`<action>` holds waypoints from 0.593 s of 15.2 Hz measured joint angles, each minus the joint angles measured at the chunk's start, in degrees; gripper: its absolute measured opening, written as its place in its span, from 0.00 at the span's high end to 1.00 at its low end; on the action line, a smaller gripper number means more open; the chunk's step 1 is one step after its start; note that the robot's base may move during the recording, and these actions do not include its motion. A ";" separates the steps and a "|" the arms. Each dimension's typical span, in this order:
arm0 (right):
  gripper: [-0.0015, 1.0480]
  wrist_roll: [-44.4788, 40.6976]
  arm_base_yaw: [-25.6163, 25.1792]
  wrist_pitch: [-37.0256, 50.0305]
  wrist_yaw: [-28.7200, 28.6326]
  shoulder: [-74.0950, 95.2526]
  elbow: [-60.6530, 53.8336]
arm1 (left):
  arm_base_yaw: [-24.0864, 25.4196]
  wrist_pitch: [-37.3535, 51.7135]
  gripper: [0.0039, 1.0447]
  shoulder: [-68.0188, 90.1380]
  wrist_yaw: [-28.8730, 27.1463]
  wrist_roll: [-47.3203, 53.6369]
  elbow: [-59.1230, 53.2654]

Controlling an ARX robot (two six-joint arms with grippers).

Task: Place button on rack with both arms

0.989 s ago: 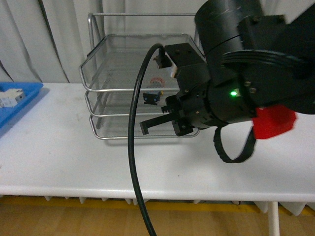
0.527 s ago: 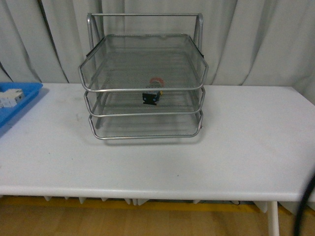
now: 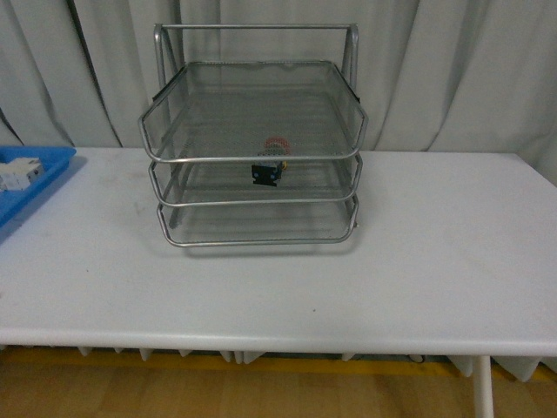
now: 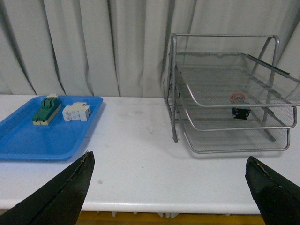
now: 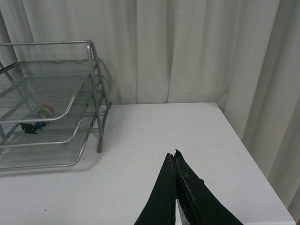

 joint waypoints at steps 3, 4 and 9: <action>0.98 0.02 0.00 -3.96 0.00 -5.79 -2.10 | 0.00 0.00 0.06 0.00 0.00 0.00 0.00; 0.98 0.02 0.00 -5.53 0.02 -7.82 -2.64 | 0.00 0.00 0.06 0.00 0.00 0.00 0.00; 0.98 0.04 0.00 -10.34 0.00 -16.57 -4.81 | 0.00 0.00 0.06 0.00 0.00 0.00 0.00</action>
